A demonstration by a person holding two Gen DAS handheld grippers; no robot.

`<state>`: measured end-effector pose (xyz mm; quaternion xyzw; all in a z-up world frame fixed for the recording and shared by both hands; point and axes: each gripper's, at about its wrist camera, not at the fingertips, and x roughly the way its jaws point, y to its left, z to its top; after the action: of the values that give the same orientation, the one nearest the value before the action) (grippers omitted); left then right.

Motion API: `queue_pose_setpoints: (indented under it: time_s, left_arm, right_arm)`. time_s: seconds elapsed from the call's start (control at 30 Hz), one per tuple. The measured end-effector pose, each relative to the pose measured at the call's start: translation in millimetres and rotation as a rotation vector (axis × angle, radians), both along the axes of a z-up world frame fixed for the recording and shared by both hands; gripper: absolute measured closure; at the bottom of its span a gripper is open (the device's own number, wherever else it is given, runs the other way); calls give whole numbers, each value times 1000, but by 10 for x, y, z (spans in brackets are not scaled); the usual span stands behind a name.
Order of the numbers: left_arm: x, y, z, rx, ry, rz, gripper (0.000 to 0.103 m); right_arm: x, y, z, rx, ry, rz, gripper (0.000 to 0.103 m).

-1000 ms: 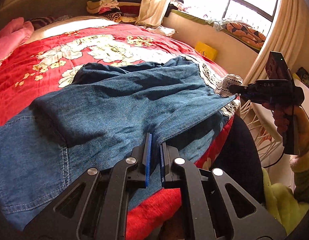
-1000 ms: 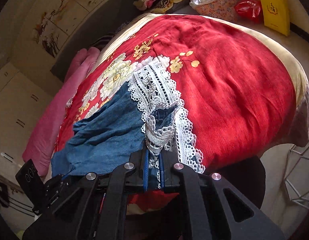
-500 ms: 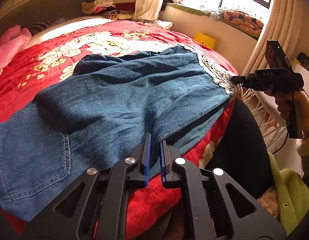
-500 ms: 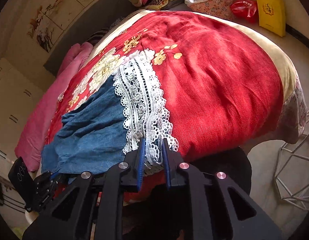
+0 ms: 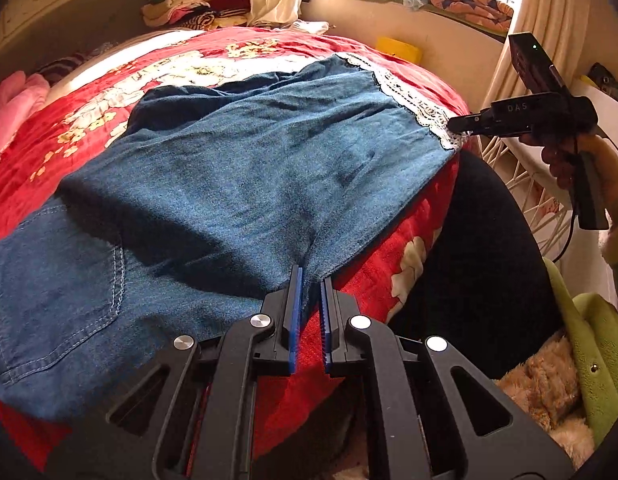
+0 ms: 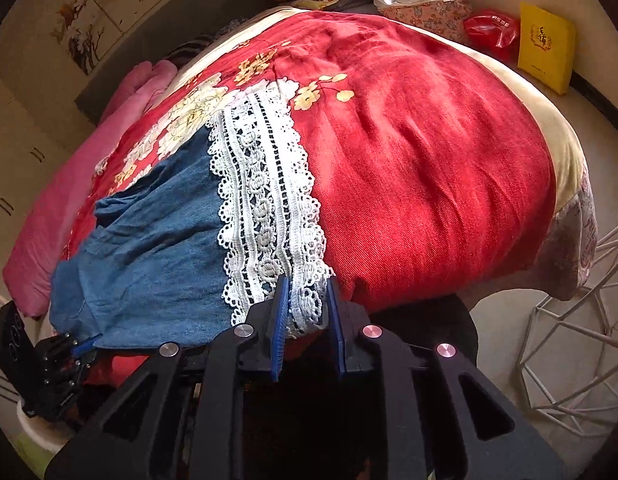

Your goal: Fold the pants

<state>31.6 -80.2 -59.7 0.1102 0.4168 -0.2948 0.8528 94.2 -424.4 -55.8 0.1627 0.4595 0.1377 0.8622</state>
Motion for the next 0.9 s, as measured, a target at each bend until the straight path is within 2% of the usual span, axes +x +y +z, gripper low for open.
queue_pose_setpoints:
  time_s: [0.13, 0.2, 0.27, 0.33, 0.37, 0.47, 0.5, 0.57, 0.63, 0.7, 0.8, 0.9]
  left_arm:
    - [-6, 14, 10, -13, 2, 4, 100]
    - [-10, 10, 10, -16, 2, 5, 96]
    - [-29, -13, 9, -16, 5, -2, 90]
    - [-55, -40, 8, -11, 7, -15, 73]
    - [-65, -56, 2, -8, 8, -17, 70]
    - [-74, -58, -33, 3, 17, -11, 69]
    - [-66, -41, -39, -3, 24, -4, 69]
    - [-60, 1, -13, -29, 36, 7, 69]
    - [-63, 26, 61, -51, 31, 5, 69]
    - [-54, 64, 186, -85, 19, 9, 68]
    - [-5, 122, 405, -117, -24, 26, 56]
    - [158, 165, 582, -108, -75, 55, 53]
  right_arm:
    - [-116, -30, 285, -19, -104, -16, 62]
    - [-159, 71, 378, 9, -144, 36, 61]
    - [-155, 253, 376, 32, -144, 111, 61]
    - [-101, 456, 278, 17, -113, 170, 61]
    - [-73, 540, 211, 4, -88, 184, 61]
    - [53, 674, -113, -49, 36, 196, 62]
    - [71, 694, -197, -47, 55, 192, 62]
    - [61, 725, -221, -60, 36, 196, 62]
    - [45, 737, -185, -53, 28, 222, 54]
    - [17, 679, -97, -11, 11, 227, 53]
    - [0, 516, 142, 57, -66, 207, 53]
    - [117, 339, 365, 65, -144, 153, 51]
